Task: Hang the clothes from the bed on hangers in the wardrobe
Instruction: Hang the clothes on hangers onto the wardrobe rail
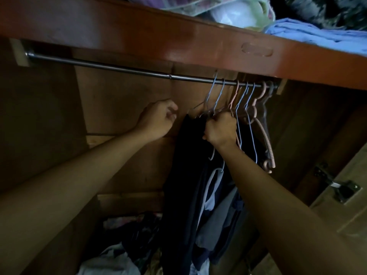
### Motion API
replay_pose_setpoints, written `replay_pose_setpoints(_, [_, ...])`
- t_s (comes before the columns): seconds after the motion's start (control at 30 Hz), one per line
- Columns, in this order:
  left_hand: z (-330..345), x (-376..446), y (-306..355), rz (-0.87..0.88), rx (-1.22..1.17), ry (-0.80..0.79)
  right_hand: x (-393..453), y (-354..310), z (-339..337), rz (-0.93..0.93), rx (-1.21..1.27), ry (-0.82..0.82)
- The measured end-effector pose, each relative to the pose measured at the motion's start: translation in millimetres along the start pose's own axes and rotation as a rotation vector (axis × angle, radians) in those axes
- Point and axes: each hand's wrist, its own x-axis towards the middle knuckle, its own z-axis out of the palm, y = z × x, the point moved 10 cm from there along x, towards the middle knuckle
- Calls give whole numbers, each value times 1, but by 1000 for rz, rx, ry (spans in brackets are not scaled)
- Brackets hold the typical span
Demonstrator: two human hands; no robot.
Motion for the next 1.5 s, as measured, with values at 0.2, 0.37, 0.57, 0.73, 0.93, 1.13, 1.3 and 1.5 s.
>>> replay_pose_setpoints(0.2, [0, -9, 2, -30, -10, -39, -7, 20, 15, 55, -40, -166])
replay_pose_setpoints(0.37, [3, -12, 19, -28, 2, -137, -11, 13, 12, -1, -165, -300])
replay_pose_setpoints(0.57, [7, -21, 48, 39, 17, -187, -18, 13, -19, -74, -246, -274])
replay_pose_setpoints(0.73, [22, -34, 75, 96, -33, -303, -37, 39, -43, -19, -305, -345])
replay_pose_setpoints(0.93, [31, -56, 126, 223, -99, -381, -78, 66, -80, 94, -356, -395])
replay_pose_setpoints(1.13, [52, -89, 168, 413, -66, -527, -144, 71, -129, 127, -457, -414])
replay_pose_setpoints(1.3, [96, -138, 215, 663, 253, -560, -196, 74, -176, 141, -502, -351])
replay_pose_setpoints(1.5, [137, -207, 273, 747, 179, -842, -256, 83, -239, 196, -620, -343])
